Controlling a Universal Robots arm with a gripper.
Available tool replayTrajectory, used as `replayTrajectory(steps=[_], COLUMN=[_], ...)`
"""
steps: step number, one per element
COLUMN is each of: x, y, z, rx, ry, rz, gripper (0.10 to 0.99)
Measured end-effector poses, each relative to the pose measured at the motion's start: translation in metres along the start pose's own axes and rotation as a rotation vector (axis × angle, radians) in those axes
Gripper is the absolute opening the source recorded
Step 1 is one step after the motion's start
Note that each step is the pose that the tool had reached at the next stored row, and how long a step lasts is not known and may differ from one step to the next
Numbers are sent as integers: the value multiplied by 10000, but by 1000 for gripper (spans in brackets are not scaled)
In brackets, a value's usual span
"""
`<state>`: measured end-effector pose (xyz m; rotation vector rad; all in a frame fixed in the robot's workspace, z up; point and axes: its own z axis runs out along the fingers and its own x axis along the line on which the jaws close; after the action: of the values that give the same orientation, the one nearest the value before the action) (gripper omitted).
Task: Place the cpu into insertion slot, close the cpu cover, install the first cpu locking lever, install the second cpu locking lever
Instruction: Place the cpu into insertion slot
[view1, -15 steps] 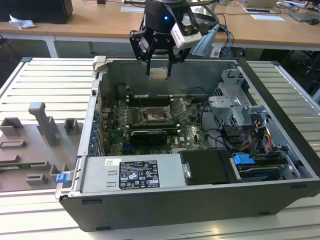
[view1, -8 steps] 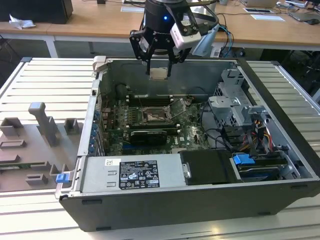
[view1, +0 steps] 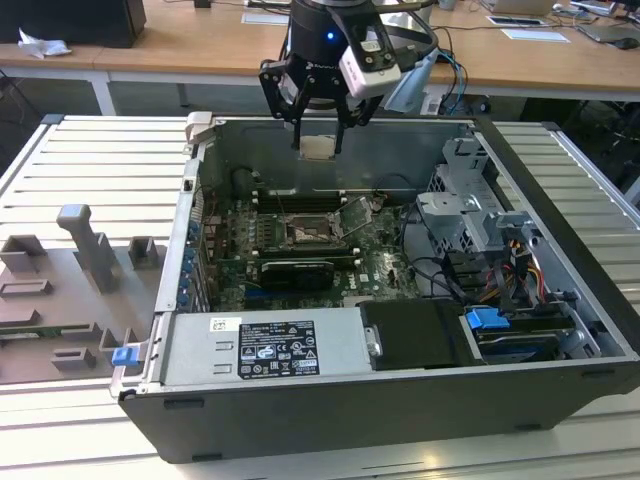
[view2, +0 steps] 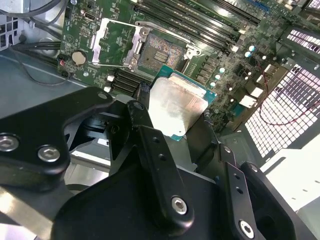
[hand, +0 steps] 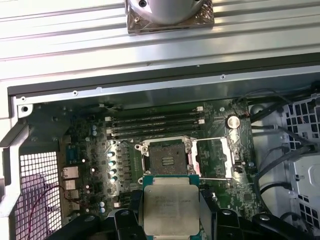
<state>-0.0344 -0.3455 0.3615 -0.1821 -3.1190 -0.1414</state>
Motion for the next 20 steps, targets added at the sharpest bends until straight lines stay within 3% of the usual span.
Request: replayTrajectory(steps=[20], x=[0], y=[0], z=[2], rx=[-11], ry=[-52], rz=[576], gripper=[537])
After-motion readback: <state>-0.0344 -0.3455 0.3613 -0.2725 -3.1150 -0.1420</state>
